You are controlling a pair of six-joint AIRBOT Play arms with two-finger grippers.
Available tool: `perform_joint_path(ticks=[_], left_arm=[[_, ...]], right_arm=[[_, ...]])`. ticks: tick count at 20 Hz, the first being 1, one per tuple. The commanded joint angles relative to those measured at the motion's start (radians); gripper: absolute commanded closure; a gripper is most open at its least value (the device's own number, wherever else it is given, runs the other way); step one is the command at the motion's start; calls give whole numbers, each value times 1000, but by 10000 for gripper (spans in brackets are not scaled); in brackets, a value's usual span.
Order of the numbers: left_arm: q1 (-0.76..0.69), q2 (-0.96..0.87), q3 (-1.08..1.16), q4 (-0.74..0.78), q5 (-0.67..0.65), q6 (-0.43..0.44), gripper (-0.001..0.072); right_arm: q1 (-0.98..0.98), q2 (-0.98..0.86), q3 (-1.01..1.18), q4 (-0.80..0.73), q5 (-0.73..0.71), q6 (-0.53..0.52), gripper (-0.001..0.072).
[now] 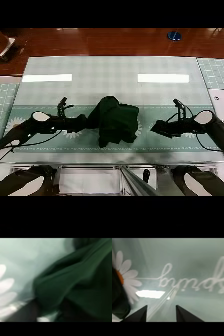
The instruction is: Fold the shirts.
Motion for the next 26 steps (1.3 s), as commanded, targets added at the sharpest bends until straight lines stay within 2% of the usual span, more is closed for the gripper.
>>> perform_joint_path(ticks=[1, 5, 9, 12, 13, 14, 15, 17, 20, 22, 26], left_arm=[[-22, -74, 70, -39, -55, 44, 686], [-22, -74, 112, -39, -71, 60, 686], [-22, -74, 113, -39, -72, 60, 686], [-22, -74, 113, -39, -71, 60, 686], [-22, -74, 113, -39, -71, 60, 686], [-20, -74, 114, -39, -71, 60, 686], [-5, -72, 124, -39, -80, 61, 686], [70, -50, 190, -39, -149, 87, 686], [173, 24, 386, -110, -190, 85, 687], [196, 74, 568, -134, -190, 85, 687], [203, 176, 935, -97, -130, 85, 687]], right_arm=[[122, -48, -1, 76, -1, -14, 303], [283, -122, 0, 202, -24, -44, 303], [388, -174, 0, 351, -172, -77, 303], [409, -227, 3, 446, -230, -148, 321], [411, -239, 12, 450, -238, -161, 452], [411, -240, 28, 451, -229, -199, 659], [400, -230, 59, 435, -197, -241, 689], [328, -180, 189, 266, -99, -190, 690], [198, -97, 536, -129, 10, 18, 690], [150, -93, 822, -254, 143, 36, 690], [138, -92, 1316, -385, 383, 31, 690]])
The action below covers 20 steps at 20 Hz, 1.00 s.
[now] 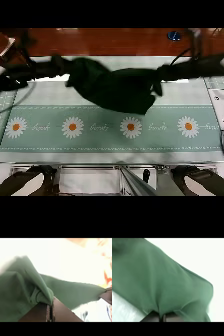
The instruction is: Fold the shirts.
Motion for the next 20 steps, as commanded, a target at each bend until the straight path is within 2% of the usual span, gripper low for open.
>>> perform_joint_path(ticks=[1, 5, 9, 12, 15, 17, 20], left_arm=[[26, 91, 302, 32, 50, 1, 687], [51, 214, 486, 230, 53, -79, 687], [57, 395, 500, 510, 49, -186, 687], [57, 505, 499, 686, -2, -268, 687], [57, 556, 487, 707, -114, -288, 687], [57, 571, 428, 708, -172, -290, 687], [57, 566, 263, 712, -198, -317, 687]], right_arm=[[-24, 17, 414, -172, 235, 27, 690], [-24, 146, 525, -177, 244, 27, 690], [-24, 311, 525, -311, 285, 47, 690], [-24, 394, 524, -364, 353, 69, 690], [-24, 418, 505, -380, 520, 91, 690], [-24, 422, 401, -384, 633, 89, 690], [-24, 484, 82, -311, 581, 131, 690]])
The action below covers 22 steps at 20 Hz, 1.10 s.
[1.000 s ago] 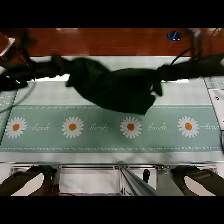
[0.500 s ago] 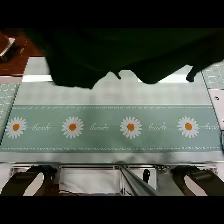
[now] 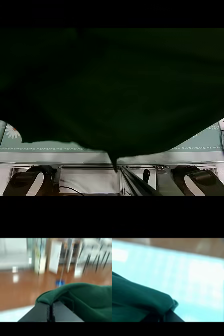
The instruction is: Fold the shirts.
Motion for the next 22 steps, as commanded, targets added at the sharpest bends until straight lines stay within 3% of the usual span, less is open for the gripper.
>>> perform_joint_path(ticks=[1, 4, 7, 12, 17, 18, 19, 20, 22], left_arm=[[1, 1, -176, 42, -12, -28, 687], [1, -102, -272, 49, 108, -27, 687], [-18, -321, -275, 44, 107, -27, 687], [-79, -666, -274, 43, 169, -27, 686], [-127, -839, -274, -20, 181, -28, 670], [-141, -857, -274, -32, 177, -28, 518], [-154, -867, -274, -32, 170, -28, 201], [-159, -872, -274, -23, 150, -31, 202], [-131, -864, -261, 43, 50, -56, 202]], right_arm=[[0, 64, -339, 50, -20, 47, 690], [0, 56, -624, 65, -252, 79, 690], [0, -89, -734, 82, -479, 79, 690], [-40, -480, -675, 124, -739, 39, 689], [-175, -847, -391, 327, -757, -47, 688], [-196, -895, -347, 376, -754, -51, 591], [-215, -928, -317, 424, -747, -60, 373], [-235, -954, -286, 462, -715, -73, 296], [-290, -958, -248, 455, -625, -84, 296]])
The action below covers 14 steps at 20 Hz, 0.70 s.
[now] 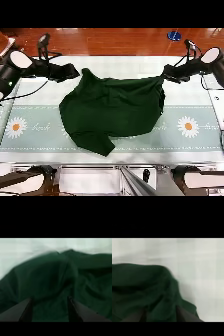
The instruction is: Fold the shirts.
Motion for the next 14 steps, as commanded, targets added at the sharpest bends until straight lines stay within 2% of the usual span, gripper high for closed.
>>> perform_joint_path(ticks=[1, 3, 5, 7, 10, 12, 14], left_arm=[[39, -10, 11, 94, -157, -37, 202], [112, 31, 2, 176, -262, -37, 202], [192, 119, -84, 186, -278, -38, 202], [244, 229, -252, 169, -235, -45, 202], [302, 374, -537, 40, -171, -44, 202], [351, 419, -687, -35, -145, -44, 203], [388, 412, -798, -135, -163, -12, 203]], right_arm=[[-111, -48, 81, 39, 120, -35, 296], [-204, 2, 73, -80, 220, -35, 296], [-305, 86, -27, -163, 256, -16, 298], [-379, 196, -253, -121, 182, -22, 303], [-399, 334, -603, 40, 48, -136, 303], [-399, 364, -711, 140, 26, -209, 303], [-399, 363, -737, 170, 24, -216, 303]])
